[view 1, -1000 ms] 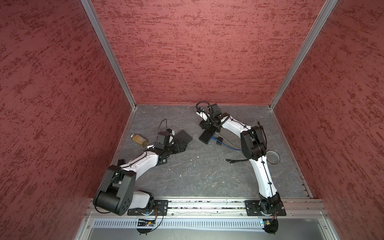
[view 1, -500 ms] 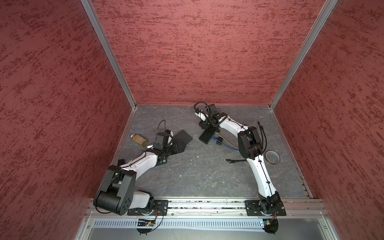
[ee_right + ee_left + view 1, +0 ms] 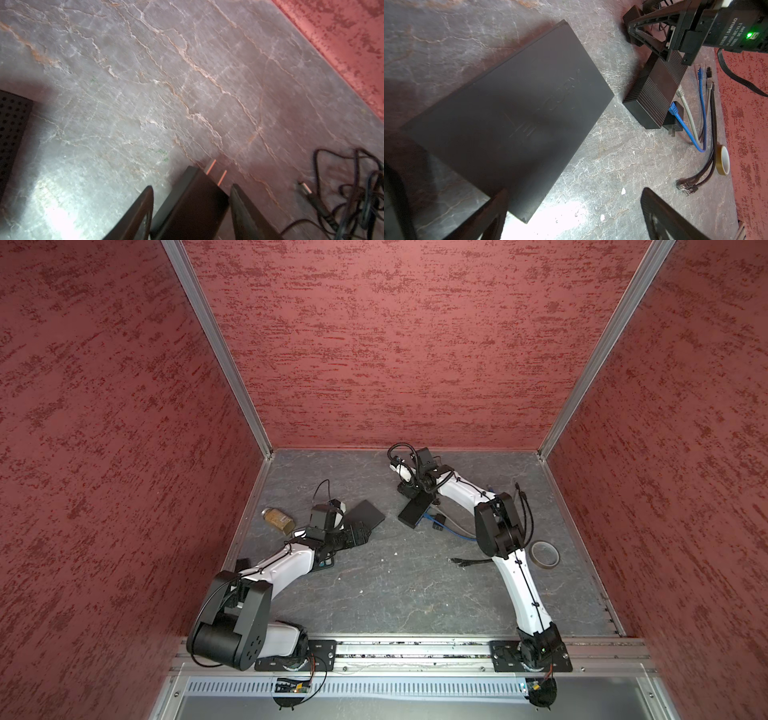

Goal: Insert the plug into the switch port
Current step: 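Move the right gripper down to the small black power adapter on the table, then grasp the black power adapter with the right gripper and lift it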

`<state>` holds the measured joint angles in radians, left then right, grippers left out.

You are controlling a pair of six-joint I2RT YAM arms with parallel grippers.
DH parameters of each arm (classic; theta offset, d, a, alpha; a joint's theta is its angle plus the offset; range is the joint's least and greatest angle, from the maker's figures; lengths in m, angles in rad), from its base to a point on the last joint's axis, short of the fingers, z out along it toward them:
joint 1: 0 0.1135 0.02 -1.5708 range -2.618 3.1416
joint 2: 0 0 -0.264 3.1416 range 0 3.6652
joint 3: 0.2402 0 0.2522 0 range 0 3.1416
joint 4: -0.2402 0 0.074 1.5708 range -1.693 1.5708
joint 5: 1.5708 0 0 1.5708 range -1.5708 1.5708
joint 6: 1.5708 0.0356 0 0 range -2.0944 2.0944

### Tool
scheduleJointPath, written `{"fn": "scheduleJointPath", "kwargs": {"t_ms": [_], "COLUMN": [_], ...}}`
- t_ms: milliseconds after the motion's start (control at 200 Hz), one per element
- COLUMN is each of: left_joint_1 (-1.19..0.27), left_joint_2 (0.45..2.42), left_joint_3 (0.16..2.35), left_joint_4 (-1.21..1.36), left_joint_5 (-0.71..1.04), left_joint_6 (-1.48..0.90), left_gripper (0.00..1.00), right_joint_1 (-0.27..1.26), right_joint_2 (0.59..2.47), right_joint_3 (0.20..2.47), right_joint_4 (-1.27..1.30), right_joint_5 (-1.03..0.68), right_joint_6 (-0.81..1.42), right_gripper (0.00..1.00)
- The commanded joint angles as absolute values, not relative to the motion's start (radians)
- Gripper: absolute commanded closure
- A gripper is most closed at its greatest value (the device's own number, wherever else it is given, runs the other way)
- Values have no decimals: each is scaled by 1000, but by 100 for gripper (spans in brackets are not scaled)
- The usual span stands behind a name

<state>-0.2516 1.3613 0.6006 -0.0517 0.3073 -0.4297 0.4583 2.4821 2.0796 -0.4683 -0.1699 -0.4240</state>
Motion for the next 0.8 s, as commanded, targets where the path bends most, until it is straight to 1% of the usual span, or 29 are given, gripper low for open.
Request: {"fn": "scheduleJointPath", "kwargs": {"t_ms": [0, 75, 205, 306, 346, 431, 546, 646, 796], "left_joint_1": [-241, -241, -238, -236, -236, -236, -235, -235, -233], "left_joint_2": [1349, 1344, 1338, 1332, 1329, 1327, 1325, 1321, 1313], "left_joint_3": [594, 592, 591, 587, 585, 585, 584, 585, 578], "left_joint_4": [-55, -54, -63, -65, -65, -67, -69, -71, -67], "left_joint_5": [315, 314, 312, 309, 308, 308, 310, 309, 307], "left_joint_6": [-411, -410, -407, -408, -409, -410, -410, -411, -416], "left_gripper": [0, 0, 0, 0, 0, 0, 0, 0, 0], "right_joint_1": [462, 459, 455, 455, 455, 455, 457, 463, 477], "right_joint_2": [2467, 2450, 2458, 2468, 2470, 2470, 2461, 2425, 2316], "right_joint_3": [2037, 2006, 2014, 2027, 2032, 2034, 2032, 2005, 1882], "right_joint_4": [-496, -457, -448, -442, -438, -418, -382, -332, -179], "right_joint_5": [-128, -125, -115, -140, -150, -173, -237, -315, -420], "right_joint_6": [-408, -404, -401, -399, -399, -398, -406, -430, -454], "right_gripper": [40, 39, 40, 45, 50, 63, 75, 79, 79]}}
